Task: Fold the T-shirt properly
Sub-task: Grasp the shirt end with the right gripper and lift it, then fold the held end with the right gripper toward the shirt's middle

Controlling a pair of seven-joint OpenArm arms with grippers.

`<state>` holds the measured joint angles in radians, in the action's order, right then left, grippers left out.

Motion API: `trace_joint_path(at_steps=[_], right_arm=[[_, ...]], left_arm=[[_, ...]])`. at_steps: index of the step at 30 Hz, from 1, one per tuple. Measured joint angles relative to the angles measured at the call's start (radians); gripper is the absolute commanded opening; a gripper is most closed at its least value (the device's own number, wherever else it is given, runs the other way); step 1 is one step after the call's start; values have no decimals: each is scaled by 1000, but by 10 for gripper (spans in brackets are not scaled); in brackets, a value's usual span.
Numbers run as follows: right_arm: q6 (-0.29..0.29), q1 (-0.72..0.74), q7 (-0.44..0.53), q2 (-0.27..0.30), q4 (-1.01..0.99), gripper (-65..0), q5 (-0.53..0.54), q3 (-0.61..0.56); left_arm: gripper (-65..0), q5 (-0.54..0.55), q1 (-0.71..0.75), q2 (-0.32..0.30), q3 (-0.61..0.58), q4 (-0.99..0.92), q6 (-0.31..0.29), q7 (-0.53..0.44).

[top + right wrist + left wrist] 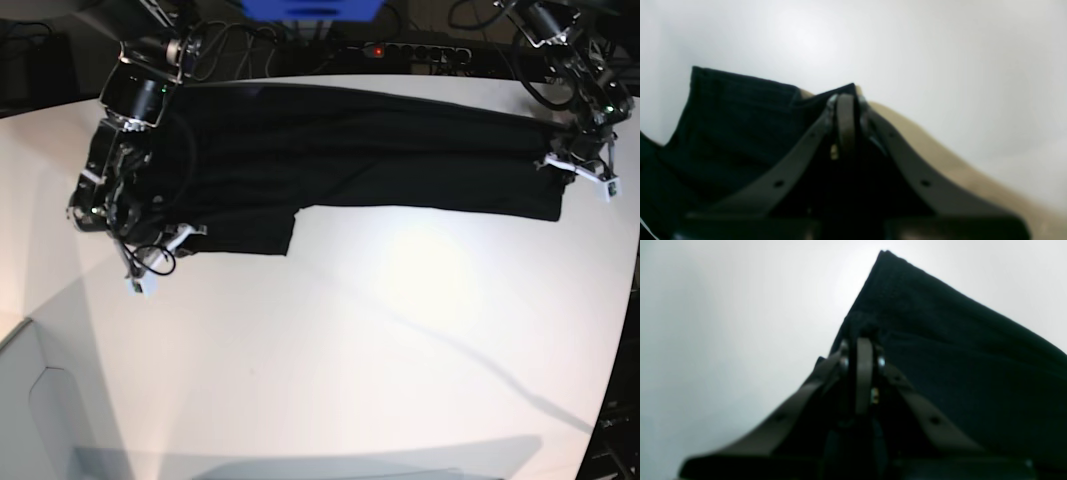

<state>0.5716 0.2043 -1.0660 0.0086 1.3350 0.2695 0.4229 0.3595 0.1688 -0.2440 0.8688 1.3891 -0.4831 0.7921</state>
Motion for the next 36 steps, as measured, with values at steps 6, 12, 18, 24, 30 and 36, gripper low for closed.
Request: trace_joint_path(at_steps=[6, 12, 18, 24, 30, 36], right_arm=[[3, -23, -60, -3, 124, -650, -27, -1], [3, -38, -138, -37, 354, -650, -15, -3], [4, -131, -219, -86, 608, -650, -26, -2], [4, -279, -239, -102, 692, -650, 53, -29], [4, -418, -230, -92, 692, -650, 269, -28], [4, -494, -234, -48, 692, -650, 497, -46]], left_arm=[[-645, 0, 0, 0, 0, 0, 0, 0], [-645, 0, 0, 0, 0, 0, 0, 0], [-645, 0, 0, 0, 0, 0, 0, 0], [-645, 0, 0, 0, 0, 0, 0, -1], [-645, 0, 0, -2, -1, 0, 0, 0], [-645, 0, 0, -2, -1, 0, 0, -1]])
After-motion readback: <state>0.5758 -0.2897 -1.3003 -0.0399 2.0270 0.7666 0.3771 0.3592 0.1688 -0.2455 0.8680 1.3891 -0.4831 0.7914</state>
